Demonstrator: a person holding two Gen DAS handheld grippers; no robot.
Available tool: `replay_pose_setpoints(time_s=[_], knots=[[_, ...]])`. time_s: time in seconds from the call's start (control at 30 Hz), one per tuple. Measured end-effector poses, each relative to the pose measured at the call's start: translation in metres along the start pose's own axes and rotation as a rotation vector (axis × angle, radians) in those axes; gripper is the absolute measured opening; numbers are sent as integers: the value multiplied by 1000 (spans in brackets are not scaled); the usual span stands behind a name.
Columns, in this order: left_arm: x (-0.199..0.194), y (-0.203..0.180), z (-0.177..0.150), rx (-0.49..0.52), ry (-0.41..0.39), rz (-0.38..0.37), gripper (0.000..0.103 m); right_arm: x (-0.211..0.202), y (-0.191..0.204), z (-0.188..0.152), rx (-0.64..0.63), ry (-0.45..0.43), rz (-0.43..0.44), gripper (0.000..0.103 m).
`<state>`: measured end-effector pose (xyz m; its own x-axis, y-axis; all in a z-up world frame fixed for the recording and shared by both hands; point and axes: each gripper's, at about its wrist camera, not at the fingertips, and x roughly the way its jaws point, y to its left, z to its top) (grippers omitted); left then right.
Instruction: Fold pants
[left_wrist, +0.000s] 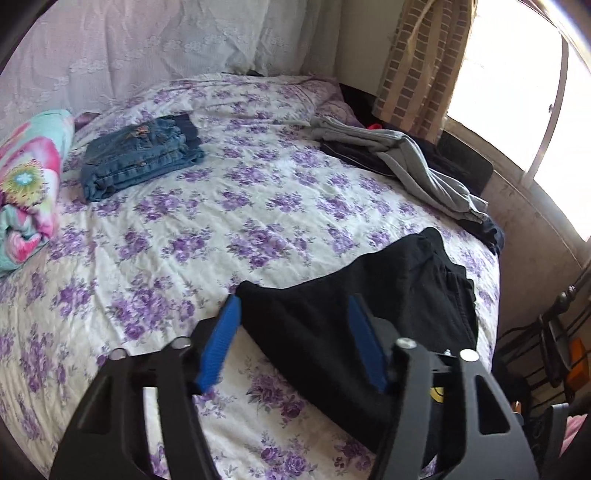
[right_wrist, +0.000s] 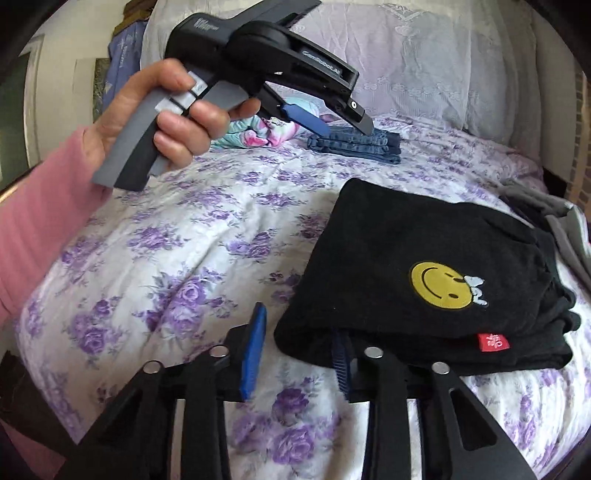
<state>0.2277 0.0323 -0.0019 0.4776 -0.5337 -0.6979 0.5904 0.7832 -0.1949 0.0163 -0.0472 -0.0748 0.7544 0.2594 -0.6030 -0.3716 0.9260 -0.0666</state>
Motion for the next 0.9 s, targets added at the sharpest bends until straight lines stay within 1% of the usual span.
replay_pose_setpoints(time_s=[0.03,0.07,0.17,0.23,0.3,0.37,0.4,0.43,0.5,0.6,0.63,0.7,0.77,0.8,0.83,0.87,0.9], knots=[[4,-3,1,8,13,-22,47,0,2,-1,-13,1,-29,23],[11,-6,2,21,33,-61,45,1,3,-1,-21,2,-36,22],[32,-18,-1,63,91,-115,42,-2,7,-3,-47,-2,-59,15],[50,-22,-6,88,140,-96,36,-2,10,-3,-64,-9,-74,12],[64,-16,-12,93,168,-60,35,-2,11,-3,-75,-10,-80,11],[77,-1,-18,56,194,-41,35,-1,11,-4,-78,-3,-75,10],[81,7,-20,33,203,-45,32,0,11,-5,-78,2,-72,10],[85,14,-21,10,211,-53,24,1,11,-6,-81,7,-69,10],[88,27,-21,-30,212,-69,18,3,12,-9,-91,10,-66,10],[82,36,-16,-73,186,-68,17,2,11,-13,-98,22,-51,10],[77,38,-13,-85,168,-56,17,2,11,-14,-101,35,-26,10],[64,45,-7,-113,112,7,20,-3,8,-16,-109,52,10,10],[54,50,-4,-136,81,30,21,-15,2,-16,-115,64,76,10],[48,51,-4,-152,68,17,21,-24,-3,-14,-102,46,104,10],[45,50,-2,-162,62,-6,23,-35,-12,-9,-79,6,118,10],[42,44,-1,-159,62,-43,25,-43,-21,-3,-51,-29,122,13],[41,37,-1,-146,67,-69,32,-49,-32,3,-14,-59,121,21]])
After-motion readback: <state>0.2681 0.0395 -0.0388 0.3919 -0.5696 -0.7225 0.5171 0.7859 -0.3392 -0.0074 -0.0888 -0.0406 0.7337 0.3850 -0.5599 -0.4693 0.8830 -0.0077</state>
